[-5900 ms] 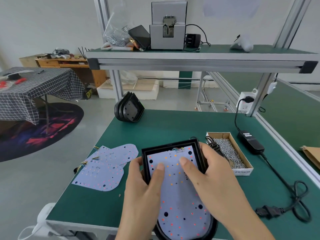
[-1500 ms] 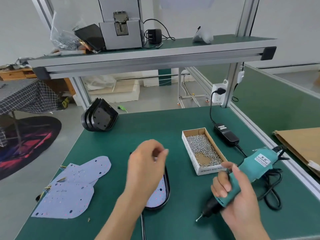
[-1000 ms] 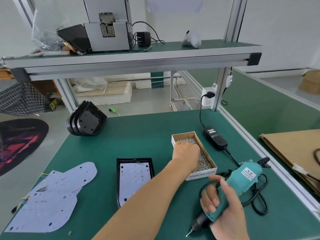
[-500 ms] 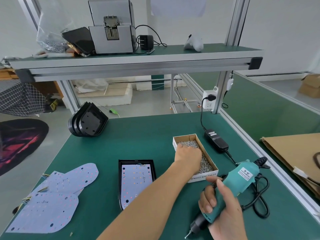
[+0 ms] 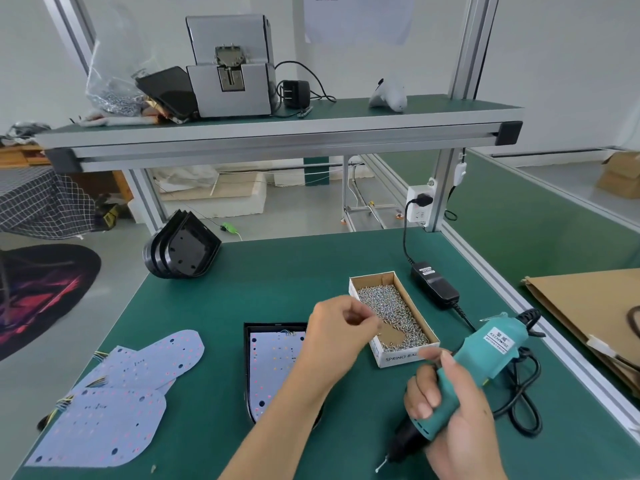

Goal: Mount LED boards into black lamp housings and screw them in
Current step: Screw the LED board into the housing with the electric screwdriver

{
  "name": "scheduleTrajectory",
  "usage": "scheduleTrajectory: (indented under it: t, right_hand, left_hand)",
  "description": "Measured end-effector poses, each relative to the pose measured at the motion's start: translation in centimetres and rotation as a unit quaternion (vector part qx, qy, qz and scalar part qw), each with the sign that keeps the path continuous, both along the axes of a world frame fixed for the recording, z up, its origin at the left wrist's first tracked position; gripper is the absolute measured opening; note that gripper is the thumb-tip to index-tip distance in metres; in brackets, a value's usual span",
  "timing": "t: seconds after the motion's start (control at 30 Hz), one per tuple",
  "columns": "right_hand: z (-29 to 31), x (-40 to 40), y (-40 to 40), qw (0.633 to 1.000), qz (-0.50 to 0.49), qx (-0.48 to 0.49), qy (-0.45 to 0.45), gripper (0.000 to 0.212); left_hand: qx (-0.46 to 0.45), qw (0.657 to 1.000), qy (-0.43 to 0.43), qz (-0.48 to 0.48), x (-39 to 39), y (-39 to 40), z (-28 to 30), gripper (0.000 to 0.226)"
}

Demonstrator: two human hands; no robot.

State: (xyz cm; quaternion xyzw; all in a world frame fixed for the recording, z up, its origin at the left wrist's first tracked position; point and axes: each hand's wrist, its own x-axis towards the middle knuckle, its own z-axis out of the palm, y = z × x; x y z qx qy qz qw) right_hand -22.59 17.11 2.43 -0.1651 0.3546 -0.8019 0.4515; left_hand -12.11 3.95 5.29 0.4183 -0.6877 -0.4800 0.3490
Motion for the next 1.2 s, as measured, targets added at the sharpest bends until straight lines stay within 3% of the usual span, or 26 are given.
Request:
scheduleTrajectory:
  t: [0.23,0.33,0.4,0.63,0.9,1.2]
  right_hand:
    - [2.4,0.8,0.0,0.997,0.030,-0.059,-0.043,0.026]
    - [3.6,1.6,-0.1,0.993,0.044,-0.096,-0.046,0.027]
    - [4.4,2.0,-0.2,0.989,0.061,-0.119,-0.058,0.042]
    - [5.9,3.5,-0.3,0.982,0.057,-0.156,-0.094,0.037]
    - [6.1,4.7,-0.4,0.984,0.045,-0.152,-0.084,0.047]
    - [6.0,5.4,-1.1,0.986,-0.006,-0.144,-0.081,0.026]
  left_hand:
    - [0.052,0.998,0.040,0.015,7.8,6.1,0.5,0.005]
    - [0.047,0.998,0.025,0.026,9.8,7.8,0.1,0.024]
    - [0.054,0.998,0.010,0.037,10.7,8.7,0.1,0.031]
    - [0.075,0.995,0.015,0.067,11.1,11.1,0.1,0.040]
    - [0.072,0.994,0.004,0.086,10.3,12.4,0.0,0.036]
    - [0.043,0.993,0.021,0.104,10.8,12.3,0.0,0.034]
